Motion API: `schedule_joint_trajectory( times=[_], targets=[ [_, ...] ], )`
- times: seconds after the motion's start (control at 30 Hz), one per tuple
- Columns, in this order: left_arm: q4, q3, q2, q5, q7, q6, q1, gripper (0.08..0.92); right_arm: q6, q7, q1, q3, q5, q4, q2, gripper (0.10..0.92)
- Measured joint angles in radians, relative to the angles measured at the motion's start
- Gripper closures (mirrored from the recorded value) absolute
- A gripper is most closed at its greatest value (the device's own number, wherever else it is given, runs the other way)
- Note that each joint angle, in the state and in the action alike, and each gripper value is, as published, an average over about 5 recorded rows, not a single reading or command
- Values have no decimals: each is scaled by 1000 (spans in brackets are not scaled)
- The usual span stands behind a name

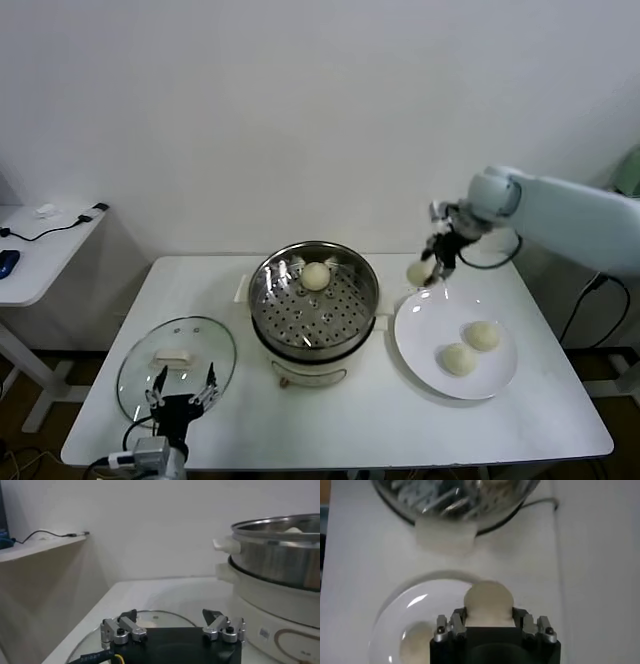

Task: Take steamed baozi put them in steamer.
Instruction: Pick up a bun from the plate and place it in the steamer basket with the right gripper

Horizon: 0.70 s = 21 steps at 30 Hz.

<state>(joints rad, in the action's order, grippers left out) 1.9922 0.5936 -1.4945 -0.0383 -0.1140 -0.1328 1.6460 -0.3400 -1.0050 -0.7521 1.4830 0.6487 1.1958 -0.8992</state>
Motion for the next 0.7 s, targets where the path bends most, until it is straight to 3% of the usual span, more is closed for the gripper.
schedule_joint_trajectory(
  times=[0.33, 0.7],
  targets=[
    [13, -3, 5, -2, 2, 1, -4, 177, -112, 90, -141, 12, 245, 137, -172, 406],
    [35, 5, 9, -3, 2, 2, 10, 177, -213, 232, -46, 35, 321, 140, -356, 406]
  ],
)
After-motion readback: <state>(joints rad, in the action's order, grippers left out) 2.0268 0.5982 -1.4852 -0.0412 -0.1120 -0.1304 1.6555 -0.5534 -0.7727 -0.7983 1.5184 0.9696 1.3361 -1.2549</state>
